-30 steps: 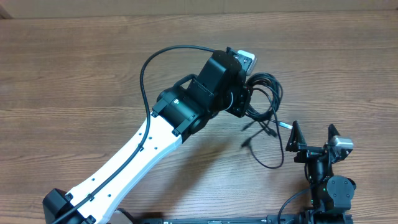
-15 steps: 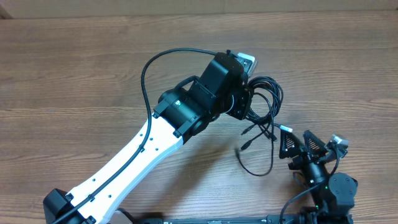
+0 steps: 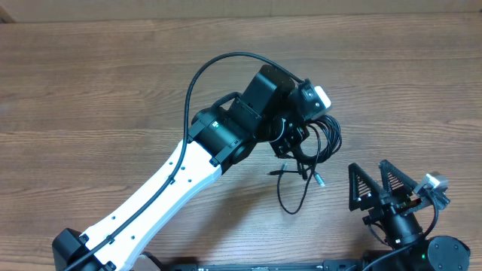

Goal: Untangle cables

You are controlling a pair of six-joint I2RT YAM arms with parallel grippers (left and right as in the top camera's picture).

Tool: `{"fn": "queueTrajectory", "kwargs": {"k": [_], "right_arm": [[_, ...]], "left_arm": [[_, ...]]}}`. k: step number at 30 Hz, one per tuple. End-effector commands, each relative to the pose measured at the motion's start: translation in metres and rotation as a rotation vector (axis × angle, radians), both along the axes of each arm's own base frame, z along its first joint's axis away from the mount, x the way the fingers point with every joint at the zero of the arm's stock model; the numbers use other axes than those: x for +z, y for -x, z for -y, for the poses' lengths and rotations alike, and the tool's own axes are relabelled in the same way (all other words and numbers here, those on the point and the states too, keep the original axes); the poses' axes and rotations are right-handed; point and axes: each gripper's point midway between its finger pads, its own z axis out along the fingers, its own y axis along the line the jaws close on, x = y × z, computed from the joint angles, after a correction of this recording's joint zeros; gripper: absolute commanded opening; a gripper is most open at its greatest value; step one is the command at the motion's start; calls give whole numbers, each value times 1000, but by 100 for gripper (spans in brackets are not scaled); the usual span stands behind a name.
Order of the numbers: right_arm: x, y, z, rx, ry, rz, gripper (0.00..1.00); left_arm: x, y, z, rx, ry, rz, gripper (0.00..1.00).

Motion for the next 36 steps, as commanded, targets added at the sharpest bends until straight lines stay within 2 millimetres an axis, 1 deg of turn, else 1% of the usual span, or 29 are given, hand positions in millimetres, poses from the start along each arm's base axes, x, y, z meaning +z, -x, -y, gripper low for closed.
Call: {"fn": "queueTrajectory", "kwargs": {"k": [1, 3, 5, 8, 10, 17, 21, 24, 30, 32, 33, 36], "right_arm": [[8, 5, -2, 15, 15, 22, 100], [7, 4, -1, 3, 15, 18, 100], [2, 2, 3, -20, 15, -5, 100], [-4, -1, 6, -38, 16, -37, 100], [-5, -3, 5, -29, 15, -46, 100], [4, -1, -3, 22, 13, -9, 100], [8, 0, -9, 54, 12, 10, 100], [15, 3, -16, 102, 13, 41, 100], [16, 4, -18, 116, 14, 47, 100], [16, 4, -18, 115, 14, 47, 100], [16, 4, -18, 115, 14, 47, 100], [15, 4, -18, 114, 14, 42, 100]], "left_arm": [[23, 19, 6, -218, -6, 147, 4], [24, 30, 10, -328, 9, 170, 4], [30, 44, 16, -452, 58, 191, 4], [37, 56, 19, -564, 116, 214, 4], [41, 63, 20, -619, 147, 228, 4], [40, 61, 20, -623, 133, 250, 4], [36, 53, 17, -596, 93, 275, 4], [34, 49, 16, -578, 72, 283, 4], [36, 51, 18, -587, 84, 285, 4], [39, 56, 20, -610, 111, 277, 4], [43, 62, 23, -641, 149, 269, 4], [47, 65, 25, -657, 171, 270, 4]]}}
